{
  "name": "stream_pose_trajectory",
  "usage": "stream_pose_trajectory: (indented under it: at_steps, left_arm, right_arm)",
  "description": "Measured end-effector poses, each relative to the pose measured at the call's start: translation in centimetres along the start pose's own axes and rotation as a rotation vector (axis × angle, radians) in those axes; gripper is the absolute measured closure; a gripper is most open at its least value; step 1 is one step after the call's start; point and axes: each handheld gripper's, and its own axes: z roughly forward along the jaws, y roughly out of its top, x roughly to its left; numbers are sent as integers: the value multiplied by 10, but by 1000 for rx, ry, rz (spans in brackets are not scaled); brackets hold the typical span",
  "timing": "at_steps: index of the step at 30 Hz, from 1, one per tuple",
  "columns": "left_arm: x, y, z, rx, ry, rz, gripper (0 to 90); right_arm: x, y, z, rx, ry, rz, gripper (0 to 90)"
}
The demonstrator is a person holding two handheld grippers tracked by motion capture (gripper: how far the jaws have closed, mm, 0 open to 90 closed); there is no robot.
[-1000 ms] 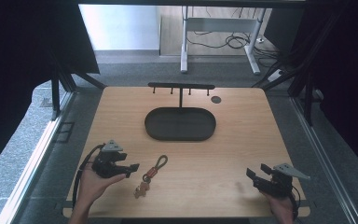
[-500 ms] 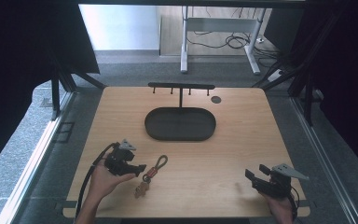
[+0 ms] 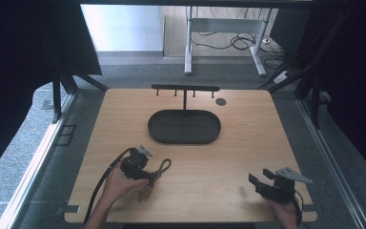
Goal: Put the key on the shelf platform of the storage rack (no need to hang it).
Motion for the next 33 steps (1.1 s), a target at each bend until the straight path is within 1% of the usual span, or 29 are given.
stream_pose_trajectory:
  at_steps: [5, 11, 15, 18, 22, 27, 30, 31, 33]
  left_arm:
    - [-2, 7, 8, 50, -12, 14, 394]
    - [-2, 13, 13, 111, -23, 34, 419]
    - [-3, 16, 17, 146, -10, 38, 456]
    - [-5, 18, 18, 162, -12, 42, 487]
    - [-6, 19, 21, 192, -14, 57, 521]
    - [-7, 20, 22, 201, -13, 62, 544]
    - [-8, 20, 22, 199, -7, 76, 603]
    - [-9, 20, 22, 197, -2, 76, 637]
    - [-9, 20, 22, 194, 1, 78, 658]
  right_arm:
    - [0, 0, 0, 1, 3, 2, 302]
    - [-1, 0, 0, -1, 1, 2, 302]
    - [0, 0, 0, -1, 2, 1, 303]
    - [1, 0, 1, 3, 2, -2, 303]
    - [1, -1, 2, 4, 3, -4, 303]
    - [0, 0, 1, 1, 2, -2, 303]
    - [0, 0, 0, 0, -2, -3, 305]
    - [0, 0, 1, -3, -2, -2, 306]
    - [0, 0, 1, -2, -3, -1, 306]
